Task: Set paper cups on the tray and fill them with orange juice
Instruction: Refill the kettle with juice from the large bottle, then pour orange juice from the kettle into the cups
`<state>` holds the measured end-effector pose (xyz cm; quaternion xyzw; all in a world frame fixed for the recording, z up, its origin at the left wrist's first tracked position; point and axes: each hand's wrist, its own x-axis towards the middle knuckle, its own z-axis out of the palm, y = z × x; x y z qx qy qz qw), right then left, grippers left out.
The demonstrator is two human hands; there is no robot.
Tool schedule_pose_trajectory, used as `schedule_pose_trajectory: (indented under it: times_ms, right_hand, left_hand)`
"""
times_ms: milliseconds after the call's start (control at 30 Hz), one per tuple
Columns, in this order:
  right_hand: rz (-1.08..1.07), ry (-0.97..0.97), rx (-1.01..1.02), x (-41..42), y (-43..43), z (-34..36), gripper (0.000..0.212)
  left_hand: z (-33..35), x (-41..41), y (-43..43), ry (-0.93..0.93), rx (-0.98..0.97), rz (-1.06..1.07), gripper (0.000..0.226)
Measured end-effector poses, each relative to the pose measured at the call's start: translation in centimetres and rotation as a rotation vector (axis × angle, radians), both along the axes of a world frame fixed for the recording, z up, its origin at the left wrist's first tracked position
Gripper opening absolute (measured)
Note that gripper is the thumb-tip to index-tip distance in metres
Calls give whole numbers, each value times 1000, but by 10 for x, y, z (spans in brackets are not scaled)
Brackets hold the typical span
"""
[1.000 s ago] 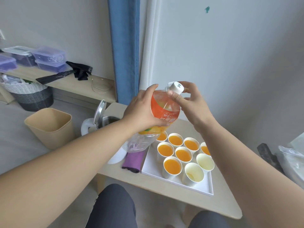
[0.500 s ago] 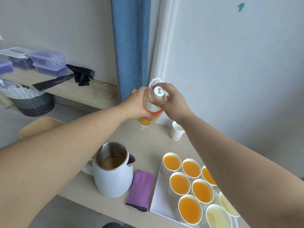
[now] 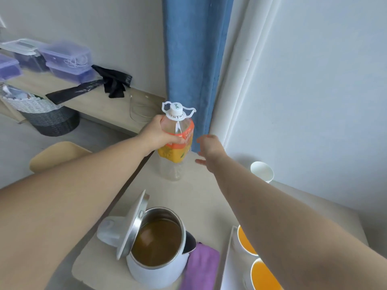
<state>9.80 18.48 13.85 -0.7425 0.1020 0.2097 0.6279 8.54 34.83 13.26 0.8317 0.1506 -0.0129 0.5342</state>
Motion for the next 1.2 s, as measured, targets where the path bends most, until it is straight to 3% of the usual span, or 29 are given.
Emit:
schedule_pose_trajectory:
  times_ms: [67,433,700,933,1067,1133,1200]
  right_hand:
    - [79,106,1,5,8,-10,31]
    - [164,94,-23,25,37,-24,55]
    - [229,11,-147,7,35,-12,59]
    - [407,-156,-244,-51,41,26,30]
    - [652,-273,-248,-114,46,53,29]
    - [813,-369,-355,-140,42,53,34]
    - [843,-418,-449,-156,33,48,33]
  left_hand:
    - [4,4,-1,-21,-17,30,104]
    - [-3,26,5,-65,49,127,86]
    - [3,8,8,-4,6,109,104]
    - [26,-41,10,98,-93,136,65]
    - [34,-95,14,147,-134,87,43]
    - [32,-125,15,165,-75,69,34]
    - [24,-153,14,189,56,-1,31]
